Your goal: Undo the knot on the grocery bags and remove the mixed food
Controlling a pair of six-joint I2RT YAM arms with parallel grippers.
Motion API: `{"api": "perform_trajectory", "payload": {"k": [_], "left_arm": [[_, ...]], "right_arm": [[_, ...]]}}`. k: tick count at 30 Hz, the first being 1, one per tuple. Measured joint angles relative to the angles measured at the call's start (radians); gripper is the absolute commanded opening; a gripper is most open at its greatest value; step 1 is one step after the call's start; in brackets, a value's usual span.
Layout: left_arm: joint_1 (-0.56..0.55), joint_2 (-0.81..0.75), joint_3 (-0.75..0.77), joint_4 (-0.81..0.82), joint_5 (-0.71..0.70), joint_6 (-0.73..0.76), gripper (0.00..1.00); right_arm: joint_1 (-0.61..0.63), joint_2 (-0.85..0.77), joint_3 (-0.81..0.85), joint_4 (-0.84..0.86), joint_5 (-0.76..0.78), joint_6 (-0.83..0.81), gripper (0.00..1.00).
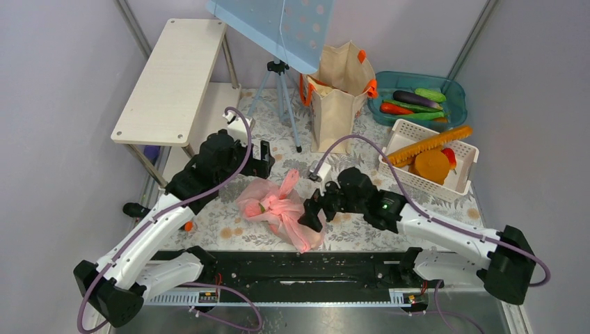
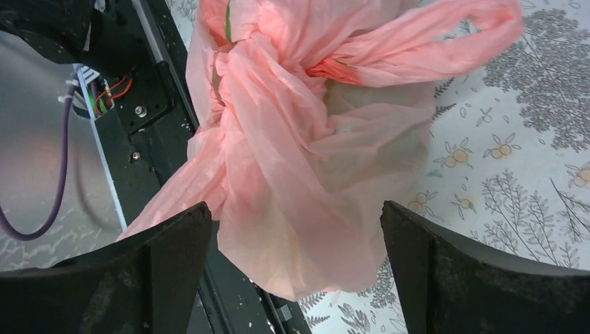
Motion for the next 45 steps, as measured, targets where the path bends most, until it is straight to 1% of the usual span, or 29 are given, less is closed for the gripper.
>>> {"api": "perform_trajectory", "payload": {"k": [2,4,5,6,7,8,10,11,13,16,20,22,24,25,26,28,31,32,33,35,37,41,44,45], "left_arm": [[0.000,0.013,0.000,-0.008,0.003,0.000,0.99],[0.000,0.019,0.000,-0.014,0.006,0.000,0.99],[0.000,0.020,0.000,-0.014,0.006,0.000,0.99],[0.000,0.020,0.000,-0.014,0.006,0.000,0.99],[0.000,0.020,0.000,-0.014,0.006,0.000,0.99],[0.000,0.020,0.000,-0.014,0.006,0.000,0.99],[0.000,0.020,0.002,-0.014,0.006,0.001,0.99],[0.000,0.020,0.003,-0.014,0.006,0.001,0.99],[0.000,0.020,0.004,-0.013,0.015,0.001,0.99],[-0.003,0.020,0.004,-0.012,0.066,0.007,0.99],[-0.058,0.019,0.004,-0.012,0.137,0.047,0.99],[-0.100,0.019,0.004,-0.011,0.167,0.061,0.99],[-0.137,0.019,0.004,-0.012,0.197,0.071,0.99],[-0.149,0.020,0.004,-0.012,0.211,0.072,0.99],[-0.159,0.023,0.004,-0.012,0.225,0.072,0.99],[-0.169,0.036,0.008,-0.013,0.240,0.071,0.99],[-0.200,0.066,0.017,-0.015,0.242,0.056,0.99],[-0.222,0.073,0.017,-0.016,0.240,0.048,0.98],[-0.243,0.076,0.017,-0.017,0.238,0.043,0.97],[-0.304,0.080,0.017,-0.014,0.218,0.021,0.91],[-0.359,0.079,0.009,0.008,0.190,-0.007,0.87],[-0.468,0.072,-0.096,0.172,0.115,-0.060,0.84],[-0.534,0.100,-0.163,0.274,0.065,-0.060,0.75],[-0.550,0.133,-0.171,0.321,0.045,-0.042,0.73]], "right_arm": [[0.044,0.038,0.018,0.000,0.032,-0.008,0.90],[0.072,0.066,0.031,0.001,0.068,-0.013,0.79],[0.079,0.077,0.036,0.001,0.080,-0.017,0.71],[0.084,0.091,0.043,0.001,0.097,-0.017,0.61],[0.085,0.106,0.051,0.001,0.110,-0.016,0.47],[0.086,0.116,0.056,0.002,0.125,-0.018,0.30],[0.087,0.134,0.065,0.003,0.157,-0.008,0.03],[0.087,0.137,0.066,0.003,0.176,-0.011,0.00],[0.087,0.138,0.066,-0.003,0.214,-0.027,0.00],[0.088,0.124,0.066,-0.032,0.323,-0.088,0.00],[0.080,0.024,0.041,-0.077,0.484,-0.208,0.00],[0.047,-0.040,0.018,-0.089,0.497,-0.252,0.00],[-0.021,-0.089,0.002,-0.094,0.489,-0.275,0.00],[-0.062,-0.109,-0.005,-0.095,0.487,-0.283,0.04],[-0.096,-0.122,-0.011,-0.095,0.488,-0.286,0.15],[-0.127,-0.130,-0.018,-0.097,0.488,-0.286,0.46],[-0.129,-0.130,-0.021,-0.109,0.486,-0.264,0.78],[-0.129,-0.132,-0.021,-0.111,0.487,-0.256,0.86],[-0.129,-0.135,-0.021,-0.115,0.488,-0.241,0.91],[-0.129,-0.151,-0.020,-0.137,0.493,-0.210,0.97],[-0.129,-0.183,-0.018,-0.169,0.509,-0.167,0.99],[-0.129,-0.264,0.005,-0.242,0.596,-0.045,0.99],[-0.129,-0.339,0.012,-0.278,0.668,0.051,0.99],[-0.129,-0.369,0.012,-0.289,0.695,0.088,0.99]]}}
